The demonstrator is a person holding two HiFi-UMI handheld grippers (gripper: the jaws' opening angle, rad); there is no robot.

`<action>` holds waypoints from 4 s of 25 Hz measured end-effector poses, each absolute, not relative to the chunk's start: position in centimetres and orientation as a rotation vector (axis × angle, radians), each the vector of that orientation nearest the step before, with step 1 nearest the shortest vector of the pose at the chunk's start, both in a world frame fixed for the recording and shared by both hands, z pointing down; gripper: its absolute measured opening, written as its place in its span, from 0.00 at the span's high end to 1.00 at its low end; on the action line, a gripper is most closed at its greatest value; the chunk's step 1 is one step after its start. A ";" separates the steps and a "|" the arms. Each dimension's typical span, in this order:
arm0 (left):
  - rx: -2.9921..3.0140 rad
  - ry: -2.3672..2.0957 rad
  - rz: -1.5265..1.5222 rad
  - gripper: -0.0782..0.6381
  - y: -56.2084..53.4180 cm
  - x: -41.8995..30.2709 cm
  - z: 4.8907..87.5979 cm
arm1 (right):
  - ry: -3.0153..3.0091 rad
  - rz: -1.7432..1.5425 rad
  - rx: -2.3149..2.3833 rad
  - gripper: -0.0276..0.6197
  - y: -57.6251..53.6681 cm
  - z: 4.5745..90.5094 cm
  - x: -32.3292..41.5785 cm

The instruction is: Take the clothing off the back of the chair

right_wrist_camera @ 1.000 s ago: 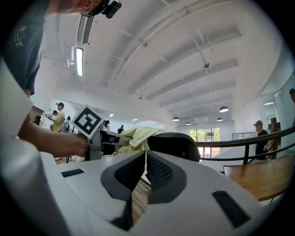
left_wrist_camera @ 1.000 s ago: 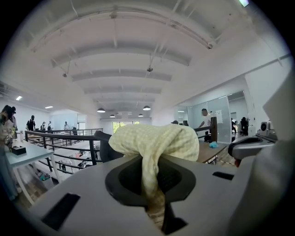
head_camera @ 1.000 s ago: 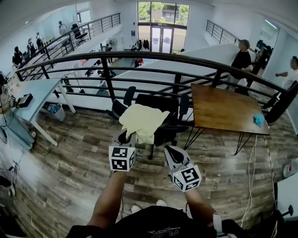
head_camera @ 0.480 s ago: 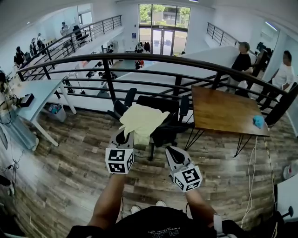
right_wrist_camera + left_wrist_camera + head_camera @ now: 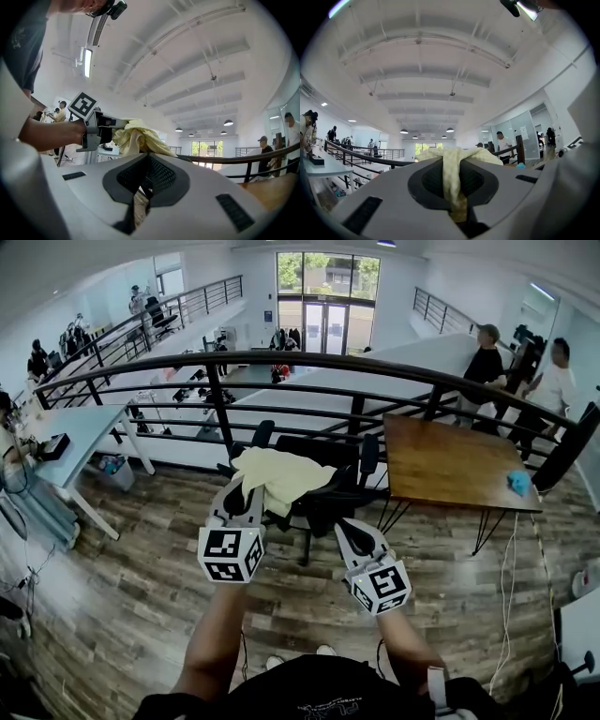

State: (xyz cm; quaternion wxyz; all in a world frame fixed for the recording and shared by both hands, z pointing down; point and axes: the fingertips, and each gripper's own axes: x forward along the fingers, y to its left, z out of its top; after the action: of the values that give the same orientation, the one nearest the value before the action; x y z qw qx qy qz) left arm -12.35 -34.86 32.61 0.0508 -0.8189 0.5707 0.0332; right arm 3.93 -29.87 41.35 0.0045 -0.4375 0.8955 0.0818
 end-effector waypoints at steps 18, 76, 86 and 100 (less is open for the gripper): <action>-2.429 1.588 0.312 0.83 -29.1 -15.1 25.2 | 2.712 0.294 -1.372 0.92 -25.9 37.3 0.7; -2.670 1.785 0.002 0.83 -18.8 -11.3 44.4 | 2.790 0.079 -1.407 0.92 -16.0 44.9 5.7; -2.710 1.710 -0.025 0.83 -18.7 -10.5 44.6 | 2.810 0.121 -1.435 0.92 -15.7 44.9 5.1; -2.723 1.664 -0.018 0.83 -18.9 -10.0 44.1 | 2.816 0.134 -1.426 0.92 -15.2 44.8 4.5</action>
State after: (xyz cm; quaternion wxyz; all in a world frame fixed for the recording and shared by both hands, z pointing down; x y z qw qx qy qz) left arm -10.01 -18.87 44.07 -0.0246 -0.8530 0.5213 -0.0056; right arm 4.52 -15.24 44.79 -0.0089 -0.4512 0.8914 0.0424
